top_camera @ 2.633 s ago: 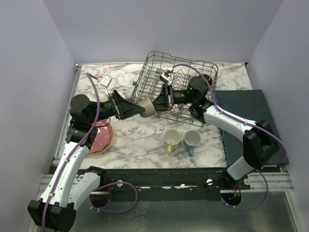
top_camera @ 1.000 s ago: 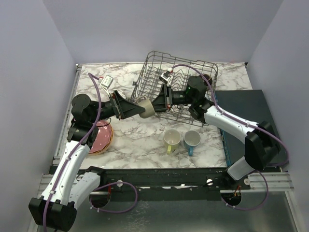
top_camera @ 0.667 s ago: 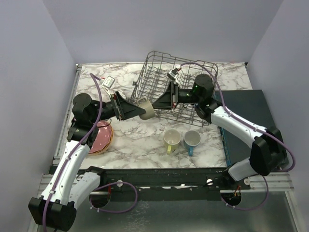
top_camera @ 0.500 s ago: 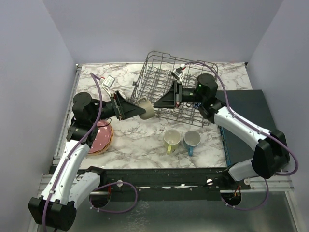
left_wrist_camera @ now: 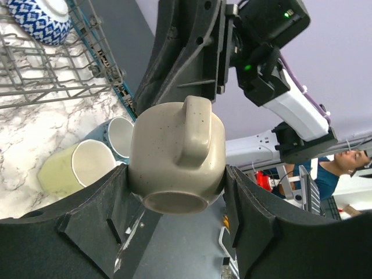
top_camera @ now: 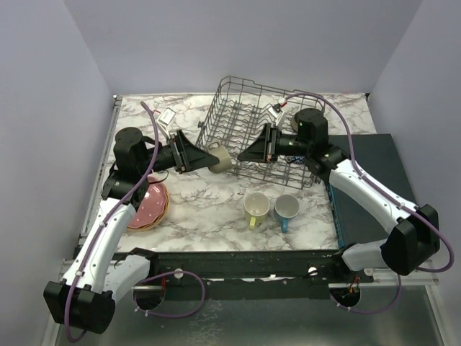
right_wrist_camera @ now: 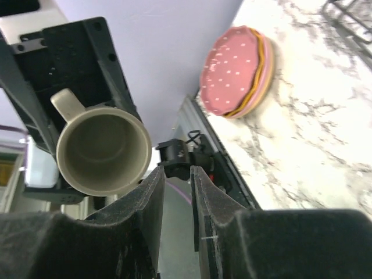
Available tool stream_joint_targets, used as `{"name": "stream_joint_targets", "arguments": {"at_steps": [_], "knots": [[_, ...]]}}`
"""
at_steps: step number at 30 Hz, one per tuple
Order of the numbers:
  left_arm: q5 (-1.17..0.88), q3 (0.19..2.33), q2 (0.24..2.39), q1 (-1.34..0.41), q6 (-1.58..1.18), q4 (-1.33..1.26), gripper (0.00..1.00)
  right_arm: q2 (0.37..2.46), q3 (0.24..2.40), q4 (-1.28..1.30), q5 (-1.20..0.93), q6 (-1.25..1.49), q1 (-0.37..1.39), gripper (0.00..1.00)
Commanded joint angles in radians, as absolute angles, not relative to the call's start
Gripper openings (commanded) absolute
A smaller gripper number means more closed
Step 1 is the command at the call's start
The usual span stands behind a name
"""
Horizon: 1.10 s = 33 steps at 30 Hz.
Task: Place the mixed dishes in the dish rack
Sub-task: Turn the cup upside down in the dish rack.
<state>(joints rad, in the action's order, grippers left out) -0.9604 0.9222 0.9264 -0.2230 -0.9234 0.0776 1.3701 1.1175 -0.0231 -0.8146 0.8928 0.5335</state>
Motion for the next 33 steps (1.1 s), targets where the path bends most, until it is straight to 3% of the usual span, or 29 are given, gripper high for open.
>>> {"name": "stream_joint_targets", "arguments": {"at_steps": [1, 8, 33], "knots": [[-0.926, 0.995, 0.967, -0.226, -0.859, 0.106, 0.08, 1.329, 1.167, 0.174, -0.680, 0.748, 0.527, 0.30], [-0.888, 1.093, 1.066, -0.226, -0.779, 0.195, 0.00, 1.295, 1.181, 0.309, -0.550, 0.650, 0.528, 0.31], [-0.681, 1.491, 1.564, -0.227, -0.656, 0.356, 0.00, 1.137, 1.125, 0.506, -0.398, 0.526, 0.528, 0.31]]}}
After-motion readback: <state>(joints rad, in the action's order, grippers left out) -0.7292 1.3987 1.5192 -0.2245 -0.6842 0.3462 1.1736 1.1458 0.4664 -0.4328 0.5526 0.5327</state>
